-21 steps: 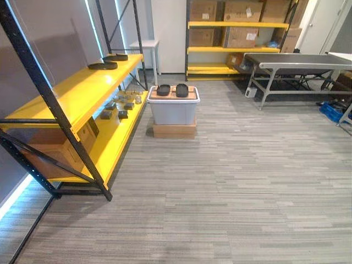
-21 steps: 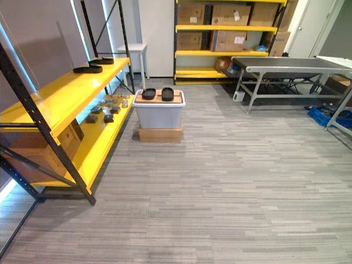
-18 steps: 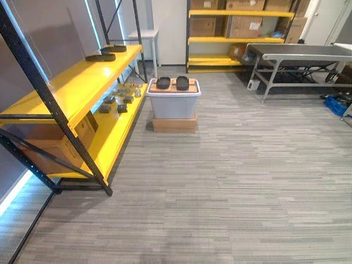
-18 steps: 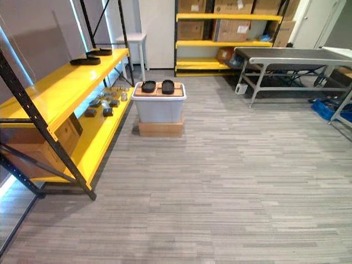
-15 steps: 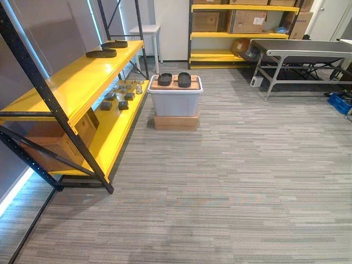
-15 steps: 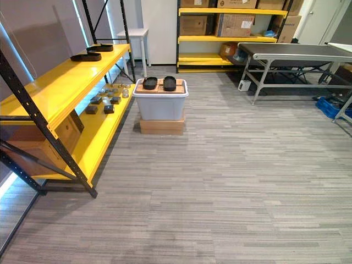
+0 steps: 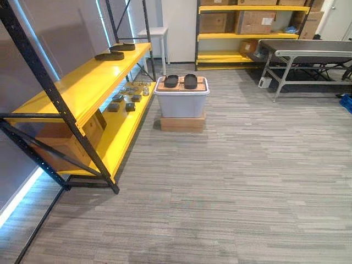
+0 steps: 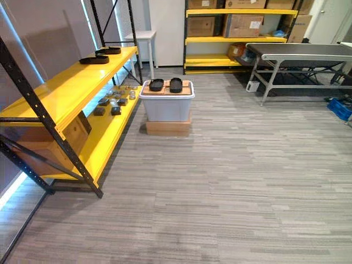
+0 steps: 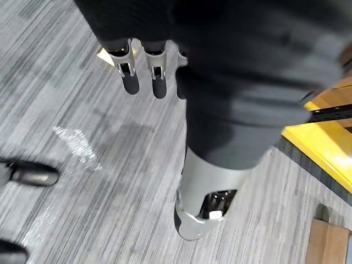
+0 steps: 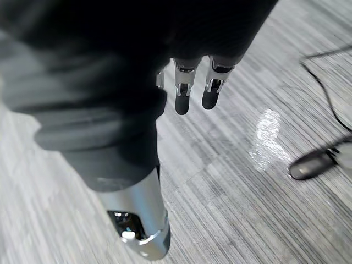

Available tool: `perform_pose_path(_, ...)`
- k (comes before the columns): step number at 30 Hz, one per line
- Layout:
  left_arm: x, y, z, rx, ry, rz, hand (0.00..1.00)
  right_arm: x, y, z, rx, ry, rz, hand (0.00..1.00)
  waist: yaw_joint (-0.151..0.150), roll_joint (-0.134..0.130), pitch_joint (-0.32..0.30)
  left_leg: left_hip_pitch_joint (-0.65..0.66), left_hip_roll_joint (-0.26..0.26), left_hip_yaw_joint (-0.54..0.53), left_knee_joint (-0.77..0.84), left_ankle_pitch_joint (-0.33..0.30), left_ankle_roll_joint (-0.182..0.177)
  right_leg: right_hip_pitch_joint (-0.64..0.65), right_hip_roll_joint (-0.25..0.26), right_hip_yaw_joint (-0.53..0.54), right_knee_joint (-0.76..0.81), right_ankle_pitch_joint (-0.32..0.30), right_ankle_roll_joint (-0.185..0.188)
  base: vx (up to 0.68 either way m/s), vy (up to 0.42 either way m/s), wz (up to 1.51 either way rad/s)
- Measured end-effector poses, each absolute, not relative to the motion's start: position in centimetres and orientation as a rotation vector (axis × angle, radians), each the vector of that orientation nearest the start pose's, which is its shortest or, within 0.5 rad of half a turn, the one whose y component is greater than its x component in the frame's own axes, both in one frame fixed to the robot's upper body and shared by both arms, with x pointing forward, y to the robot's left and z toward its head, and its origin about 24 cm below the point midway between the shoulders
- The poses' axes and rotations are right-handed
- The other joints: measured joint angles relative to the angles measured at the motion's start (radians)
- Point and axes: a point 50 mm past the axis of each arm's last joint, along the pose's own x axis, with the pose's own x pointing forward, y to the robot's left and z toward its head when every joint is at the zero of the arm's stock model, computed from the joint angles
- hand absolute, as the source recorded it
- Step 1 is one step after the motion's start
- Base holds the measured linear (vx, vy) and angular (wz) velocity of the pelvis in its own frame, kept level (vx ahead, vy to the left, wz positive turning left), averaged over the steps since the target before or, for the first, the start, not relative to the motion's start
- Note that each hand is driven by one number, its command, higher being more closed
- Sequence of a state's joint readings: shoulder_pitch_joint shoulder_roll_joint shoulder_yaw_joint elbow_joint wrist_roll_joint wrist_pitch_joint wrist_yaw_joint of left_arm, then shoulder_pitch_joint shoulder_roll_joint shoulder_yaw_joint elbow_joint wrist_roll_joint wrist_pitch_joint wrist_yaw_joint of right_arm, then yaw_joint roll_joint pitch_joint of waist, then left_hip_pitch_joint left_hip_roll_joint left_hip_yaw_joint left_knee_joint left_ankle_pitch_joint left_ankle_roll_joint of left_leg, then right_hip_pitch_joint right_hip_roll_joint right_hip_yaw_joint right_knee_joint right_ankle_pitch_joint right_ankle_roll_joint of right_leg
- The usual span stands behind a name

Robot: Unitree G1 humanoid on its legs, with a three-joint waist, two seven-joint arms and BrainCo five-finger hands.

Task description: Walk over and take plastic housings, then place them on the shelf

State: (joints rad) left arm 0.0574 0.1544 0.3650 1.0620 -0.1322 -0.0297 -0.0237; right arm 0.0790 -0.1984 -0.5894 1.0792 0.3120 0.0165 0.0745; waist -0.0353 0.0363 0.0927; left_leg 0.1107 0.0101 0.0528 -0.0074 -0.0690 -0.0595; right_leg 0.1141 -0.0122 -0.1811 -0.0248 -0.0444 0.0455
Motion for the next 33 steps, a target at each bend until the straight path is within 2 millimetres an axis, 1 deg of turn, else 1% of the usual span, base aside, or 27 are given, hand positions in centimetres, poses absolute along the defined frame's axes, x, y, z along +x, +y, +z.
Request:
perform_pose_path(2,8.5,24.8,-15.3,-0.183,1.041,0.482,0.00,6.9,-28.0,-14.8,0.489,0.940,-0.767,0.00,0.000,0.000,0.001,0.012,0.001,0.004,-0.003,0.000,0.000,0.009,0.000,0.002,0.000,0.000,0.000,-0.01,-0.003,-0.04)
perform_pose_path(5,7.8,24.6,-15.5,-0.184,1.059,0.497,0.00,7.0,-27.6,-14.9,0.499,0.947,-0.771,0.00,0.001,0.000,0.001,0.028,0.001,0.011,-0.007,0.000,0.000,0.018,0.000,0.007,0.004,0.000,0.000,-0.02,0.005,-0.06)
perform_pose_path(9,6.9,24.3,-15.8,-0.171,1.087,0.482,0.00,7.3,-27.1,-15.1,0.493,0.958,-0.752,0.00,0.003,0.000,0.001,0.048,0.004,0.056,-0.017,0.000,0.000,0.014,0.005,0.048,0.006,0.004,-0.006,-0.03,0.011,-0.28)
perform_pose_path(13,7.0,24.2,-15.8,-0.159,1.090,0.462,0.00,7.5,-27.0,-15.1,0.456,0.974,-0.720,0.00,0.004,-0.002,0.001,0.046,0.008,0.095,-0.023,-0.001,0.001,-0.011,0.014,0.089,0.004,0.016,-0.023,-0.04,-0.003,-0.34)
perform_pose_path(16,7.6,23.9,-15.7,-0.143,1.081,0.432,0.00,7.4,-26.8,-15.2,0.430,0.992,-0.698,0.00,0.003,-0.003,0.002,0.022,0.009,0.108,-0.022,0.000,0.008,-0.033,0.017,0.099,0.003,0.023,-0.033,-0.03,-0.022,-0.14)
perform_pose_path(17,7.8,23.8,-15.7,-0.143,1.076,0.426,0.00,7.3,-26.8,-15.2,0.429,0.996,-0.697,0.00,0.003,-0.004,0.003,0.013,0.009,0.107,-0.022,-0.001,0.012,-0.045,0.017,0.098,0.004,0.024,-0.033,0.00,0.000,0.00)
perform_pose_path(18,8.0,23.8,-15.7,-0.143,1.072,0.424,0.00,7.3,-26.8,-15.2,0.429,0.996,-0.702,0.00,0.004,-0.002,0.008,0.007,0.007,0.105,-0.016,-0.010,0.033,-0.049,0.015,0.092,0.016,0.008,-0.019,0.00,-0.016,0.07)
perform_pose_path(19,8.2,23.8,-15.6,-0.142,1.067,0.421,0.00,7.4,-26.8,-15.2,0.429,0.996,-0.704,0.00,0.005,-0.004,0.018,0.004,0.007,0.103,-0.005,-0.023,0.042,-0.057,0.012,0.089,0.040,-0.013,-0.011,0.01,0.001,0.11)
perform_pose_path(20,8.5,23.7,-15.6,-0.136,1.062,0.412,0.00,7.5,-26.8,-15.2,0.432,0.995,-0.702,0.00,0.009,-0.008,0.036,-0.001,0.006,0.104,0.018,-0.039,0.052,-0.090,0.001,0.082,0.127,-0.060,0.003,0.00,0.014,0.13)
perform_pose_path(21,9.0,23.5,-15.5,-0.116,1.058,0.382,0.00,7.8,-26.6,-15.2,0.437,0.991,-0.696,0.00,0.007,-0.011,0.062,0.008,-0.004,0.104,0.029,-0.066,0.089,-0.184,-0.036,0.048,0.351,-0.128,0.053,0.01,0.032,0.02)
perform_pose_path(22,8.9,23.4,-15.6,-0.113,1.064,0.374,0.00,8.1,-26.4,-15.2,0.440,0.991,-0.689,0.00,0.006,-0.011,0.073,0.016,-0.005,0.106,0.023,-0.068,0.094,-0.241,-0.054,0.026,0.477,-0.132,0.066,0.01,0.063,0.04)
perform_pose_path(23,8.8,23.5,-15.6,-0.095,1.074,0.361,0.00,8.7,-25.9,-15.3,0.451,0.988,-0.675,0.00,-0.001,-0.008,0.086,0.028,-0.001,0.104,0.022,-0.070,0.100,-0.320,-0.075,-0.010,0.598,-0.148,0.071,0.03,0.066,-0.01)
perform_pose_path(24,8.9,23.8,-15.5,-0.073,1.075,0.352,0.00,8.5,-25.1,-15.6,0.461,1.006,-0.658,0.00,0.001,-0.006,0.094,0.044,0.007,0.106,0.023,-0.084,0.101,-0.370,-0.082,-0.038,0.594,-0.154,0.056,0.12,0.056,0.06)
perform_pose_path(25,9.1,24.2,-15.3,-0.057,1.071,0.354,0.00,8.5,-24.4,-15.8,0.471,1.018,-0.642,0.00,-0.002,-0.003,0.102,0.060,0.019,0.106,0.020,-0.098,0.095,-0.414,-0.082,-0.063,0.532,-0.145,0.050,0.16,0.014,0.03)
perform_pose_path(26,9.3,24.3,-15.3,-0.050,1.066,0.352,0.00,8.3,-24.1,-15.9,0.472,1.028,-0.637,0.00,-0.006,-0.008,0.104,0.062,0.027,0.103,0.020,-0.106,0.092,-0.433,-0.080,-0.077,0.489,-0.136,0.040,0.28,-0.027,0.24)
perform_pose_path(27,10.4,24.5,-15.0,-0.031,1.045,0.341,0.00,7.7,-23.8,-16.1,0.475,1.049,-0.634,0.00,-0.026,-0.002,0.115,0.083,0.043,0.075,0.021,-0.131,0.078,-0.455,-0.069,-0.082,0.313,-0.068,0.039,0.25,-0.055,0.33)
perform_pose_path(28,10.6,24.5,-14.9,-0.030,1.039,0.339,0.00,7.6,-23.7,-16.2,0.476,1.053,-0.635,0.00,-0.033,-0.005,0.118,0.087,0.044,0.066,0.019,-0.134,0.076,-0.457,-0.068,-0.080,0.273,-0.050,0.044,0.39,-0.123,0.70)
perform_pose_path(29,11.7,24.5,-14.6,-0.019,1.016,0.326,0.00,6.6,-23.5,-16.4,0.482,1.074,-0.647,0.00,-0.061,-0.018,0.124,0.103,0.044,0.026,0.015,-0.158,0.066,-0.466,-0.081,-0.074,0.128,0.022,0.058,0.47,-0.207,0.83)
perform_pose_path(30,12.9,24.5,-14.3,-0.007,0.995,0.313,0.00,5.4,-23.2,-16.6,0.496,1.101,-0.666,0.00,-0.073,-0.037,0.136,0.132,0.043,-0.007,0.007,-0.186,0.055,-0.477,-0.098,-0.065,0.059,0.050,0.057,0.50,-0.248,0.89)
perform_pose_path(31,13.2,24.5,-14.2,0.005,0.992,0.304,0.00,4.7,-23.0,-16.8,0.514,1.117,-0.688,0.00,-0.078,-0.046,0.134,0.147,0.044,-0.022,0.005,-0.201,0.053,-0.482,-0.104,-0.050,0.051,0.053,0.054,0.58,-0.316,0.79)
perform_pose_path(32,13.6,23.9,-14.3,0.002,0.984,0.290,0.00,3.4,-23.3,-16.9,0.541,1.127,-0.743,0.00,-0.096,-0.031,0.133,0.190,0.087,-0.043,-0.006,-0.240,0.052,-0.499,-0.083,-0.034,0.124,0.152,0.018,0.82,-0.371,0.64)
perform_pose_path(33,13.2,23.5,-14.5,-0.026,0.985,0.303,0.00,2.7,-23.5,-16.9,0.572,1.119,-0.794,0.00,-0.102,0.011,0.115,0.195,0.141,-0.039,0.032,-0.236,0.033,-0.528,-0.045,-0.047,0.220,0.162,0.002,0.87,-0.372,0.43)
